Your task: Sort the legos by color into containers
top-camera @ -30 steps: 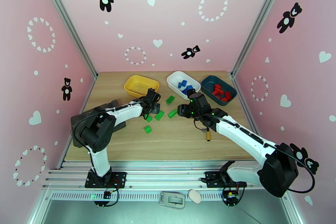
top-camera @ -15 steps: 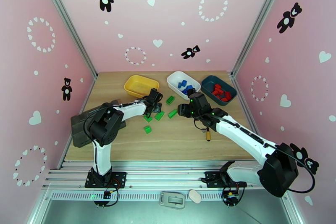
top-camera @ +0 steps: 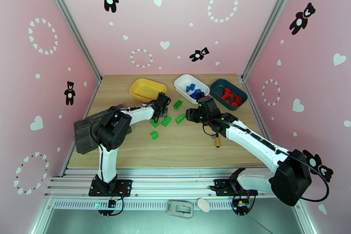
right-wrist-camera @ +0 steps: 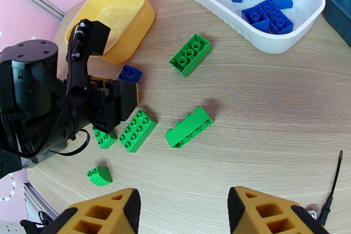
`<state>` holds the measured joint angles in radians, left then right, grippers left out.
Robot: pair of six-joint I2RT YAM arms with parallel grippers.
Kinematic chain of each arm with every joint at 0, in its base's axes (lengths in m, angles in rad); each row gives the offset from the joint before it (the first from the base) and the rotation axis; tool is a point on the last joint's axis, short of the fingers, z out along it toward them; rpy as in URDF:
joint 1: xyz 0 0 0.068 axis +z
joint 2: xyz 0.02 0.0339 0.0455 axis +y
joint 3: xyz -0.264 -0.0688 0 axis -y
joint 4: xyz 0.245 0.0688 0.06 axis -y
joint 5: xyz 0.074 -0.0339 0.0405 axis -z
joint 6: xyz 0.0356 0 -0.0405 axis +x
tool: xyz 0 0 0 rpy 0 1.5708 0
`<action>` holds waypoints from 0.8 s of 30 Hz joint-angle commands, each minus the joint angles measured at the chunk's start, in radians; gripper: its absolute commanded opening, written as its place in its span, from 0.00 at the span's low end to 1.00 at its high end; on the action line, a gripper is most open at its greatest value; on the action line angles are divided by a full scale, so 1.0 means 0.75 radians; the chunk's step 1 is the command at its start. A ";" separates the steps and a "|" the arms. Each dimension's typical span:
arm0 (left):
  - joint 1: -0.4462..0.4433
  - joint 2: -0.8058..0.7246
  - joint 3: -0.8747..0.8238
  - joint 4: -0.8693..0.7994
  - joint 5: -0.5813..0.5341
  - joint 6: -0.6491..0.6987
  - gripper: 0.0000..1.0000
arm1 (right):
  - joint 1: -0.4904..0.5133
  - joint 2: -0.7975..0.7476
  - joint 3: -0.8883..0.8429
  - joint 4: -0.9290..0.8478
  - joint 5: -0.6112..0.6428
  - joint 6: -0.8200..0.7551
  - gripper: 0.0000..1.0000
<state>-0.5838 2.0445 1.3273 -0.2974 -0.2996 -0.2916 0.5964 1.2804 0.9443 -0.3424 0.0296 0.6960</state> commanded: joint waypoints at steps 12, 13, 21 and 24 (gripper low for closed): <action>-0.049 -0.036 0.013 -0.018 0.010 -0.004 0.30 | 0.007 -0.043 0.021 -0.052 0.064 -0.023 0.57; -0.058 -0.054 0.005 -0.022 0.010 -0.007 0.30 | 0.008 -0.050 0.019 -0.057 0.070 -0.027 0.57; -0.111 -0.180 -0.008 -0.063 0.060 -0.030 0.30 | -0.040 -0.111 -0.008 -0.079 0.080 -0.047 0.57; -0.110 -0.212 0.030 -0.082 0.109 -0.032 0.30 | -0.083 -0.132 -0.020 -0.081 0.058 -0.052 0.57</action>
<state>-0.6678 1.9358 1.3251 -0.3321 -0.2646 -0.3004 0.5564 1.2148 0.9432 -0.3798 0.0742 0.6701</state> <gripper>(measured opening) 0.334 0.573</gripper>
